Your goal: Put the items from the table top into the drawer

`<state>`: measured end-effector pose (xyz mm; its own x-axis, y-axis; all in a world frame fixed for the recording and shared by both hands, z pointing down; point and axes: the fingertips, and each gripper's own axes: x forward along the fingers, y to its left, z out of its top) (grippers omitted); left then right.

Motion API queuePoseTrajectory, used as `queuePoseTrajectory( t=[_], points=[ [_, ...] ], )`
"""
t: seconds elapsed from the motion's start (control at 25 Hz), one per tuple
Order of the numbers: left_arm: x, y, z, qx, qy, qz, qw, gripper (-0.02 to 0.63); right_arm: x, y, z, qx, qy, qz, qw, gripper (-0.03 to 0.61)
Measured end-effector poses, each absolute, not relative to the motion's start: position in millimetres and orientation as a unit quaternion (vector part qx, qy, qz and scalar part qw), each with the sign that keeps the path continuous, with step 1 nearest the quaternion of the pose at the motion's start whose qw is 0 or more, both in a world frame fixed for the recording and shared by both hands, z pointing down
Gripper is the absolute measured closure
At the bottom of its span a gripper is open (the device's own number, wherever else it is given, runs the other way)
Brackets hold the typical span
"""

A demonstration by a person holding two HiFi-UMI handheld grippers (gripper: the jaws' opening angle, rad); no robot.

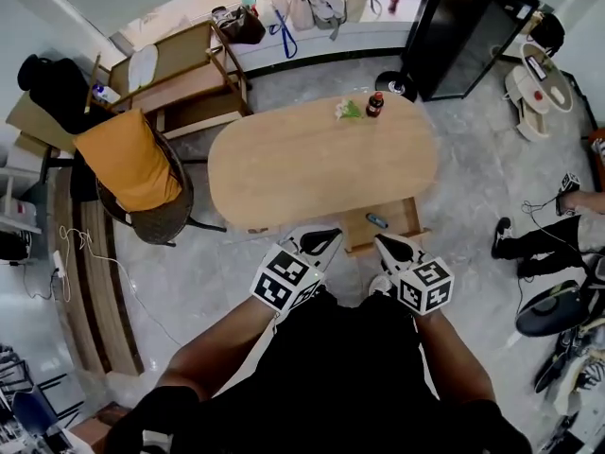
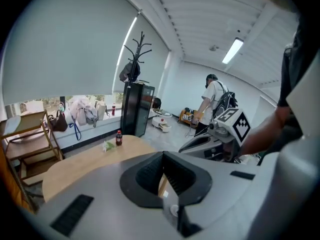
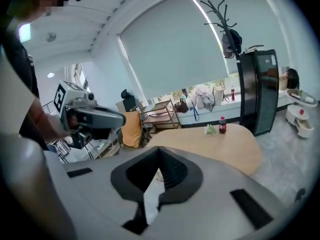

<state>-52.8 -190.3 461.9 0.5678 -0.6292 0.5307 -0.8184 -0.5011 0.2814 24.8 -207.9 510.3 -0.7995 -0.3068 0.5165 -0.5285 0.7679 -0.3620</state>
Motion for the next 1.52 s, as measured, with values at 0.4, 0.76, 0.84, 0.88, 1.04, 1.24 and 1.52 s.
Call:
queuePoseTrajectory(
  t=[0.4,0.76,0.84,0.88,1.04,1.24,1.52],
  points=[
    [-0.3,-151.7,397.8,0.848,-0.467,0.109,0.226,0.612,74.8,-172.8,379.2,0.213,-0.955,0.168,0.116,0.575],
    [95.0,-86.1,367.3,0.836,-0.499,0.065,0.217,0.612,173.4,-98.1,350.8,0.199,-0.966,0.146,0.080,0.575],
    [116.4,-63.1,370.7,0.832,-0.504,0.064,0.223,0.612,191.8,-76.9,359.3,0.187,-0.967,0.154,0.082,0.575],
    [124.9,-51.7,372.5,0.830,-0.507,0.065,0.225,0.612,199.5,-67.3,363.6,0.181,-0.967,0.157,0.085,0.575],
    [142.1,-12.8,378.5,0.819,-0.520,0.079,0.229,0.612,220.8,-38.4,374.9,0.167,-0.967,0.168,0.093,0.575],
    [140.7,11.6,368.0,0.818,-0.525,0.091,0.216,0.612,224.0,-7.9,367.2,0.167,-0.968,0.166,0.085,0.575],
    [132.9,22.9,348.6,0.844,-0.492,0.100,0.188,0.612,198.1,21.4,374.5,0.193,-0.962,0.174,0.079,0.575]
  ],
)
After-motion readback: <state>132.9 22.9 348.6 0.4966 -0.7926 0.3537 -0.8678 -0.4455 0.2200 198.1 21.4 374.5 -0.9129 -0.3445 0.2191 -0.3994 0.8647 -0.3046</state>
